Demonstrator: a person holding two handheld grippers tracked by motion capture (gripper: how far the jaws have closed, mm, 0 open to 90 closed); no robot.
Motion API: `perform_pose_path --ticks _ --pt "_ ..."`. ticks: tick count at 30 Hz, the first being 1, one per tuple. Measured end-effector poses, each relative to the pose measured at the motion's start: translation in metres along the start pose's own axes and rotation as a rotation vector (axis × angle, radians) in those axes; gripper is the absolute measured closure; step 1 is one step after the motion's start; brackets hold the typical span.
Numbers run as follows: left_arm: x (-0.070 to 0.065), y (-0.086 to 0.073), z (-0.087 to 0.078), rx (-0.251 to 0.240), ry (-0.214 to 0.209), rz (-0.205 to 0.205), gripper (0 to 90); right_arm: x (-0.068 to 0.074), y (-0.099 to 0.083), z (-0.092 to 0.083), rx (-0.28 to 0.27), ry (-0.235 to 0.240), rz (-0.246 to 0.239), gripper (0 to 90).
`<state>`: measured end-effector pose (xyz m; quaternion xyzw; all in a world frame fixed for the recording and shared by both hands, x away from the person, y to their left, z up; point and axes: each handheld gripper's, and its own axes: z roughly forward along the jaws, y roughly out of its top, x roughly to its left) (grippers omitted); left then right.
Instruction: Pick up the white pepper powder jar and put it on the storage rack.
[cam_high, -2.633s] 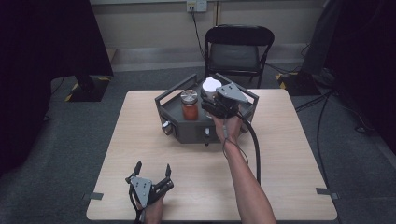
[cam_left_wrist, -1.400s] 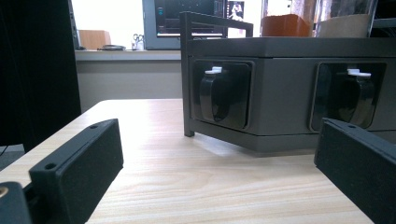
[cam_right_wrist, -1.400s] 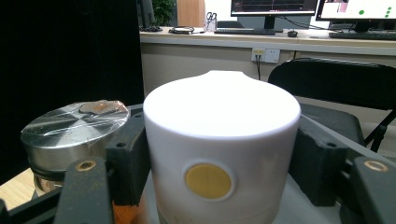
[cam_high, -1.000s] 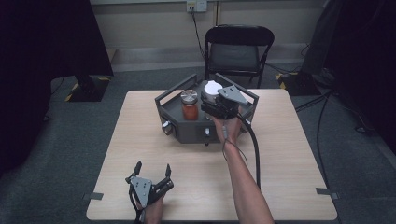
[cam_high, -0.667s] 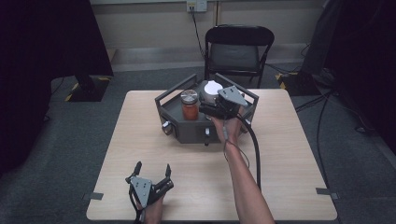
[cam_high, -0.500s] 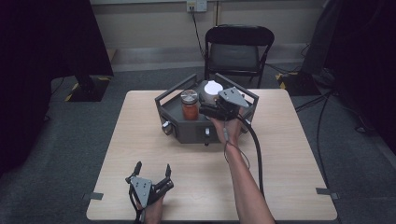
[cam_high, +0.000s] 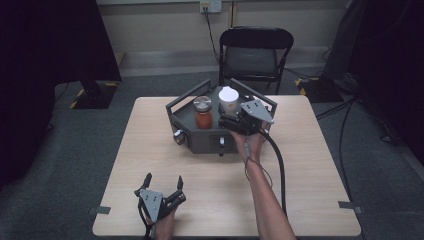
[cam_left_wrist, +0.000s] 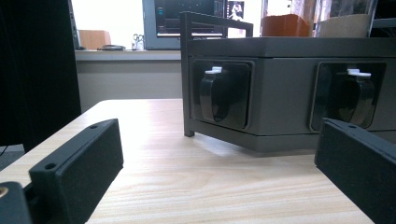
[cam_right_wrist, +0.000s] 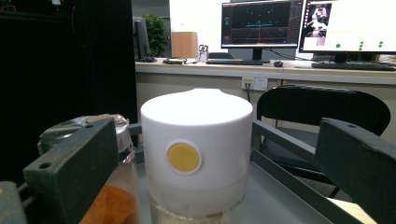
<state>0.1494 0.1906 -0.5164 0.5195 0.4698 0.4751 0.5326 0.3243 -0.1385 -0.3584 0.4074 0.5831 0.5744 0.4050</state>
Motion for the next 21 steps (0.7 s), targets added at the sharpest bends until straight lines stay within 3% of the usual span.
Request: perform_pose_path --ticks 10,13,21 --pt "0.000 0.000 0.000 0.000 0.000 0.000 0.6 0.000 -0.004 -0.010 -0.002 0.014 -0.004 0.0" --pt "0.000 0.000 0.000 0.001 0.000 0.001 0.6 -0.004 -0.003 -0.013 0.012 0.042 0.036 0.0" --pt "0.000 0.000 0.000 0.001 0.000 0.002 0.6 -0.001 -0.009 -0.022 0.003 0.030 0.025 0.0"
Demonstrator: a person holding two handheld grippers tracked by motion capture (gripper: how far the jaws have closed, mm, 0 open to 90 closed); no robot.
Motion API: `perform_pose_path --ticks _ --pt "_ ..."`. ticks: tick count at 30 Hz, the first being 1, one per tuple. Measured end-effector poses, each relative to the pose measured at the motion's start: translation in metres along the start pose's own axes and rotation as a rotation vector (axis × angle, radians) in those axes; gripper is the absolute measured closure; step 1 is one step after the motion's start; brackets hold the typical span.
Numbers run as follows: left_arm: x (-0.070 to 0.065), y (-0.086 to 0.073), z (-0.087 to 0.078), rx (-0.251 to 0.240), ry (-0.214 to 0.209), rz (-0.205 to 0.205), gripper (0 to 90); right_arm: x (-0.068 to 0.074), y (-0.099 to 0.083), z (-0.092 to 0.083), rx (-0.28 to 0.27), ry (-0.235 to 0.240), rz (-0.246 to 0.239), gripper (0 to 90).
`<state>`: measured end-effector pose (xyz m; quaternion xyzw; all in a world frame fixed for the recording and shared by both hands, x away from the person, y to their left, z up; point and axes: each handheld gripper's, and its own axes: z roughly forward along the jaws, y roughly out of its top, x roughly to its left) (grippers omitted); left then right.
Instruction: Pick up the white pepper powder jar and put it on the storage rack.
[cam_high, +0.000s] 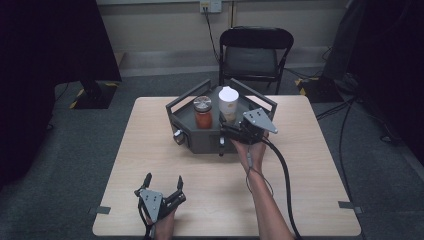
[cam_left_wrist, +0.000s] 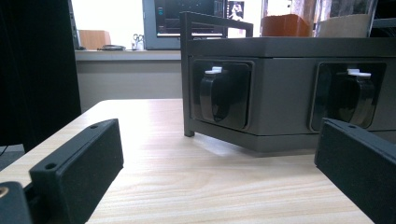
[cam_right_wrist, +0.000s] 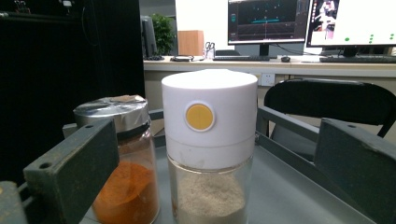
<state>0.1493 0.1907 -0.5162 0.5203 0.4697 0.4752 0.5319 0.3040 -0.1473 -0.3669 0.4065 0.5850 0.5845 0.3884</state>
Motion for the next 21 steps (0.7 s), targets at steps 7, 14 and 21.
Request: perform_pose_path --ticks 7,14,21 --pt "0.000 0.000 0.000 -0.001 0.000 -0.002 0.6 0.002 -0.001 -0.007 -0.014 -0.003 -0.032 0.0" --pt "0.000 0.000 0.000 -0.001 0.000 -0.001 0.6 0.001 -0.006 -0.013 -0.009 -0.015 -0.035 0.0" --pt "0.000 0.000 0.000 -0.002 0.000 -0.001 0.6 0.000 -0.007 -0.021 -0.022 -0.018 -0.052 0.0"
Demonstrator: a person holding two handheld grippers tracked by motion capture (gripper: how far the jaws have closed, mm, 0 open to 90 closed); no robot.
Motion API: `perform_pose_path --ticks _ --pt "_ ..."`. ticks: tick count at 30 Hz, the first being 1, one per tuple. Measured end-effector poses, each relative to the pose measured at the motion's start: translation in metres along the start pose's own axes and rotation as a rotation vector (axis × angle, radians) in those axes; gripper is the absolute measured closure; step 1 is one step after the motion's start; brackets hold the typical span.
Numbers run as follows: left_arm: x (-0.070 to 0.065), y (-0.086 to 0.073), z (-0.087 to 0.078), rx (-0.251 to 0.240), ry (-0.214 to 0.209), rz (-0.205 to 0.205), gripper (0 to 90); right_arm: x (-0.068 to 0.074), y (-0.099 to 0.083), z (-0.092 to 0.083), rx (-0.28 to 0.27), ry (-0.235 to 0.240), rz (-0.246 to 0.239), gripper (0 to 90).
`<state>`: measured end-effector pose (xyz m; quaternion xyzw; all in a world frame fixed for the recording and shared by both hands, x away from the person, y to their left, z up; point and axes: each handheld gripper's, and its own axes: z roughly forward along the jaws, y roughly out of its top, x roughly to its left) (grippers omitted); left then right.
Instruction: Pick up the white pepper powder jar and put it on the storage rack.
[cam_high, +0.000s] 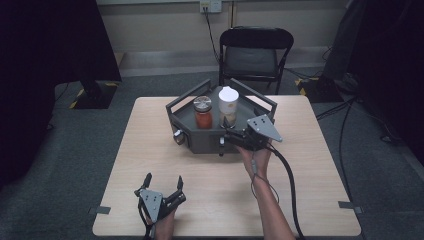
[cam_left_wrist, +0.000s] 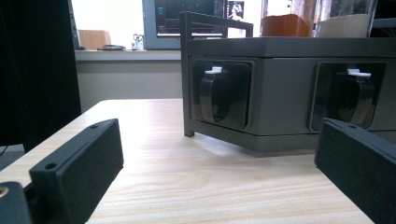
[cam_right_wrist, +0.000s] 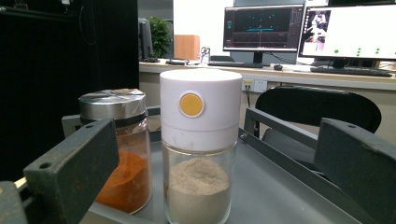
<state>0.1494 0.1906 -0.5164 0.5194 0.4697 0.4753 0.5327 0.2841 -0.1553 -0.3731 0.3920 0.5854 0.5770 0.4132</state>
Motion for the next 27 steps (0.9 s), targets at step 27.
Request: perform_pose_path --ticks 27 --pt "0.000 0.000 0.000 0.000 0.000 0.000 0.7 -0.001 -0.025 -0.041 -0.034 -0.035 0.007 0.0"
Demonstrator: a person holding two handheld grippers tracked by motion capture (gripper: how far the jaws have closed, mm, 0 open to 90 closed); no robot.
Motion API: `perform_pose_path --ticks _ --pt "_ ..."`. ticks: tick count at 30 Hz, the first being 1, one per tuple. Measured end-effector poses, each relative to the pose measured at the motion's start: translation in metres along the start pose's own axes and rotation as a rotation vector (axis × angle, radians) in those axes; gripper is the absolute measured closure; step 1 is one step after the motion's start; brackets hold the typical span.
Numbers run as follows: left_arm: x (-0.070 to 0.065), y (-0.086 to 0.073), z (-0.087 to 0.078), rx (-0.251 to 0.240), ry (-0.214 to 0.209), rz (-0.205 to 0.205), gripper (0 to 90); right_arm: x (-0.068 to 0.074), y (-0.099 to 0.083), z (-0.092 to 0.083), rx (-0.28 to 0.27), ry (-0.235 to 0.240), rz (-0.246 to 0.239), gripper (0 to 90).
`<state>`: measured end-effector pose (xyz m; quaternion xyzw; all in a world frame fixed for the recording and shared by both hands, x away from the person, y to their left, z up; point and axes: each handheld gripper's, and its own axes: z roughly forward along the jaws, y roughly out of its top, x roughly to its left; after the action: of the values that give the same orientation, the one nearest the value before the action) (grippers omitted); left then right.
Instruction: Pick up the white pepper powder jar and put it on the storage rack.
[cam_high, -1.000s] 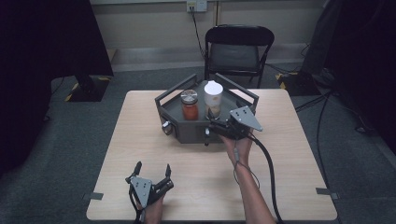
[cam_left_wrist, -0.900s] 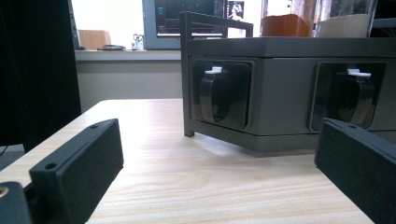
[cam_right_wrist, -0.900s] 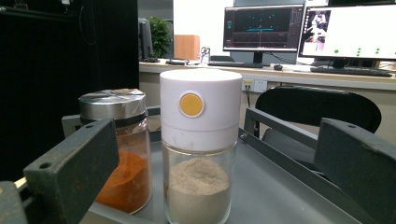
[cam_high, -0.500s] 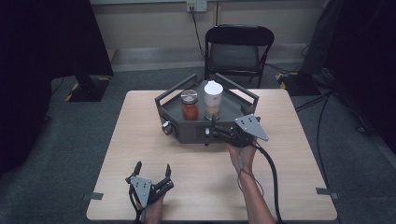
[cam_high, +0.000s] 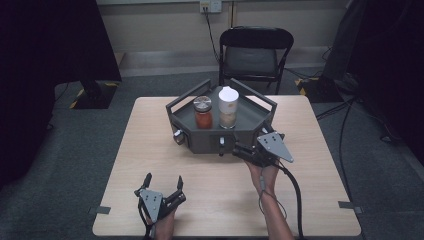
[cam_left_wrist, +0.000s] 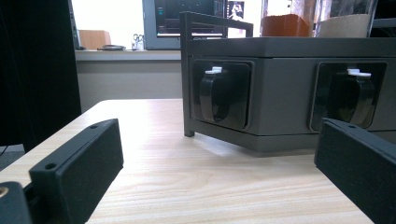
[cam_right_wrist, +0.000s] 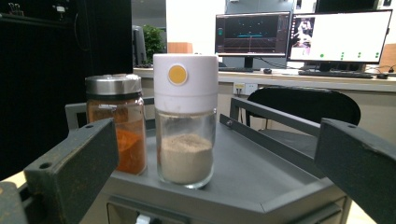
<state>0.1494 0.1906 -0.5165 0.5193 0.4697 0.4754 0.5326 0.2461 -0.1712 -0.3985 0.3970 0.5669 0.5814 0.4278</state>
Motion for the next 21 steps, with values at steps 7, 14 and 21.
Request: perform_pose_path --ticks 7,14,21 --pt "0.000 0.000 0.000 0.000 0.000 0.000 0.7 0.000 -0.006 -0.011 -0.005 -0.007 -0.004 0.0" --pt "0.000 0.000 0.000 0.000 0.000 0.000 0.8 -0.001 -0.012 -0.023 -0.004 -0.014 -0.006 0.0" --pt "0.000 0.000 0.000 0.000 0.000 0.000 0.8 0.002 -0.020 -0.035 -0.014 -0.025 -0.008 0.0"
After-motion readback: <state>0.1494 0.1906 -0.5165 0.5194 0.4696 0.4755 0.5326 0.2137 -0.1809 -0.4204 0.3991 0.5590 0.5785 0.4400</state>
